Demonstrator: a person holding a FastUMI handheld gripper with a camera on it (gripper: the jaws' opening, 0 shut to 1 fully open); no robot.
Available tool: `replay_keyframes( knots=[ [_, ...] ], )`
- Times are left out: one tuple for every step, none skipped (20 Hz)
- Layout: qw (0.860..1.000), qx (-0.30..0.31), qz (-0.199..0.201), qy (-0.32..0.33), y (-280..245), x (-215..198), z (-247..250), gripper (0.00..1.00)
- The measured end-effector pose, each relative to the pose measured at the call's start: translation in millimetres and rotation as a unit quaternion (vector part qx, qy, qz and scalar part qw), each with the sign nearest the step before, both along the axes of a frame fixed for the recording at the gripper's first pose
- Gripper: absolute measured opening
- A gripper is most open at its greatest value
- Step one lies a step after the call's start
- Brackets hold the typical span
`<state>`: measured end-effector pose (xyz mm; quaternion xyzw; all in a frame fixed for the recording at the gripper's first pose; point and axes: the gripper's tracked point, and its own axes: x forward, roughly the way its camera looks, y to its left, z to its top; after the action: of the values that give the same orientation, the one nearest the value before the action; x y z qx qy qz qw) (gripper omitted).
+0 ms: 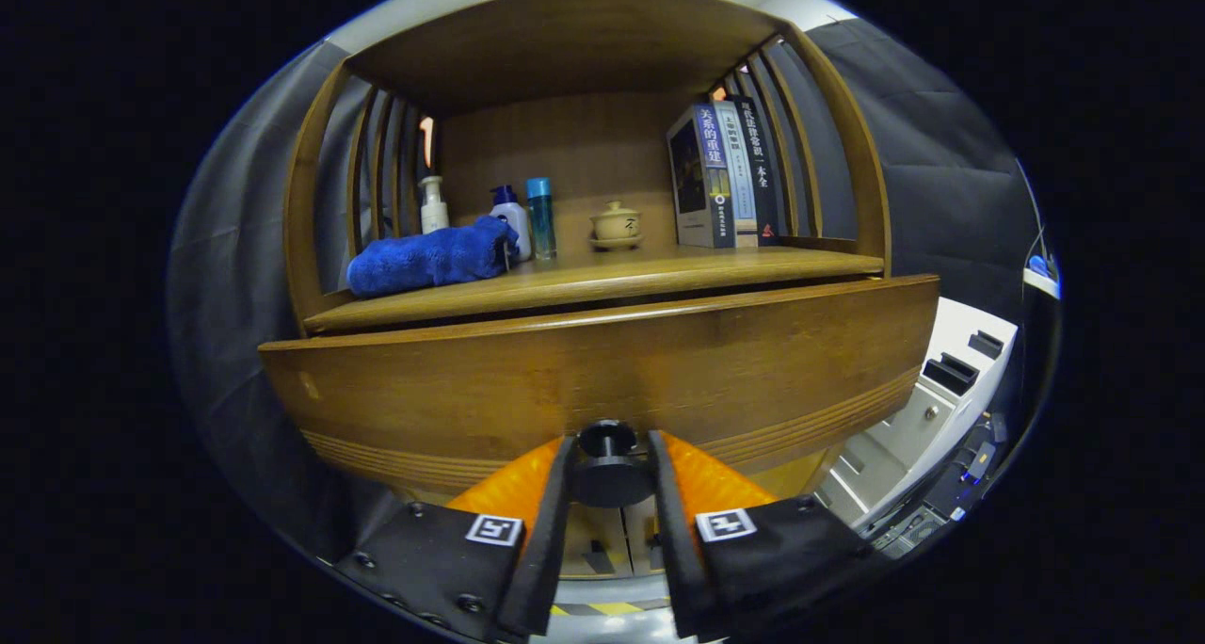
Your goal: Pull open the drawer, take out the items inside it, and place them on the countertop above the cabinet.
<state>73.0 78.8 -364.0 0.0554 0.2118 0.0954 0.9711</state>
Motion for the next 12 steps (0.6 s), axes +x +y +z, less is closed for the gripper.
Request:
replay_keyframes(
  knots=[
    [1.000, 0.001, -0.003, -0.001, -2, -13, 6, 0.53],
    [1.000, -0.010, -0.005, -0.007, -3, -11, 6, 0.50],
    [1.000, -0.028, -0.002, -0.008, -5, -14, 4, 0.47],
    [0.999, -0.037, -0.003, -0.011, -5, -15, 5, 0.45],
    [0.999, -0.036, -0.002, -0.009, -4, -14, 3, 0.42],
    [1.000, -0.029, -0.001, -0.007, -2, -15, 3, 0.42],
    [1.000, -0.027, 0.000, -0.004, -2, -14, 3, 0.40],
    [0.999, -0.033, 0.002, -0.006, -3, -22, 7, 0.38],
    [0.999, -0.042, 0.001, -0.007, -5, -17, 4, 0.36],
    [0.999, -0.045, 0.001, -0.006, -6, -20, 5, 0.36],
    [0.999, -0.041, -0.001, -0.005, -4, -22, 4, 0.36],
    [0.999, -0.036, -0.001, -0.003, -4, -25, 5, 0.36]
  ],
)
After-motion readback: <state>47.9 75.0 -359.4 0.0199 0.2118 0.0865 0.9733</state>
